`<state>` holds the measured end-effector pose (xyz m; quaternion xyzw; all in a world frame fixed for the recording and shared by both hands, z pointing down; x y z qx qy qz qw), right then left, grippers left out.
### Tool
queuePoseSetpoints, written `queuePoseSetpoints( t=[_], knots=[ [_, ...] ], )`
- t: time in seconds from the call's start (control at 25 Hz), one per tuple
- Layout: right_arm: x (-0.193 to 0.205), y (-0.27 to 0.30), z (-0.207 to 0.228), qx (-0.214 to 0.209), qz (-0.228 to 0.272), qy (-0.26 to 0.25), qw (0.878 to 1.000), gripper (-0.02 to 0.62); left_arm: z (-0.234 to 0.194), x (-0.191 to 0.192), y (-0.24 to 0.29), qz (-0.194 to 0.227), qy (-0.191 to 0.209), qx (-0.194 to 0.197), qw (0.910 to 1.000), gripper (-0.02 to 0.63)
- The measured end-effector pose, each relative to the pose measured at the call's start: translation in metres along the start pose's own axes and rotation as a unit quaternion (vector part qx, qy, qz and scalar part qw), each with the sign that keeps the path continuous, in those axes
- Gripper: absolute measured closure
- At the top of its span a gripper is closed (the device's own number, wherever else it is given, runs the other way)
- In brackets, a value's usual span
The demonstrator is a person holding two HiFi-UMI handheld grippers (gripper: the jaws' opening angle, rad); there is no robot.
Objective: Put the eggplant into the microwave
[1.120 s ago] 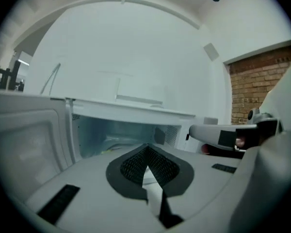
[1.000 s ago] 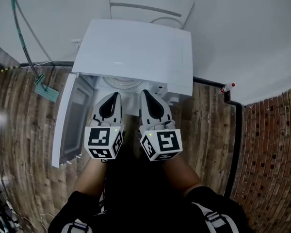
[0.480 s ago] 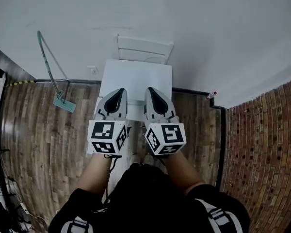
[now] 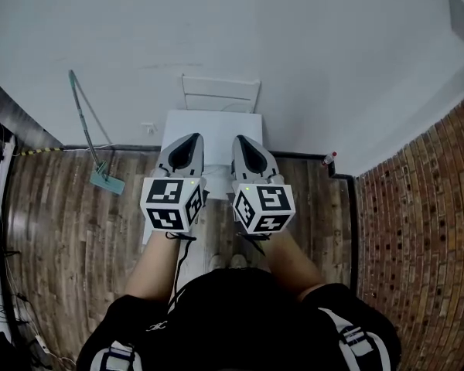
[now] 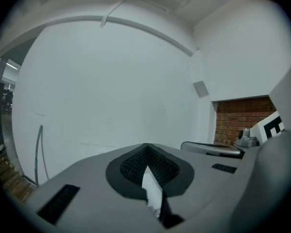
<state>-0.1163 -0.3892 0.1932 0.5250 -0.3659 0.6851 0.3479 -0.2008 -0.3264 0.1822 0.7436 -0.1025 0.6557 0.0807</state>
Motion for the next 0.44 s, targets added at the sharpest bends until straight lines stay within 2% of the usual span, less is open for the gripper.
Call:
queuePoseSetpoints(
  t=[0.44],
  knots=[
    [-0.022,-0.001,-0.001,-0.006,0.024,-0.003,1.0,0.588,0.013,-0.013,0.0,0.003,0.007,0.008,0.9999,0.607]
  ],
)
Point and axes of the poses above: the fingertips, and each gripper's own axes: y forward along the fingers, z to its right, x out of its underside, the point moved 2 cm from there along -y, backward along the fingers, and after that the axes turned 11 degrees about z, right-handed, at the moved point
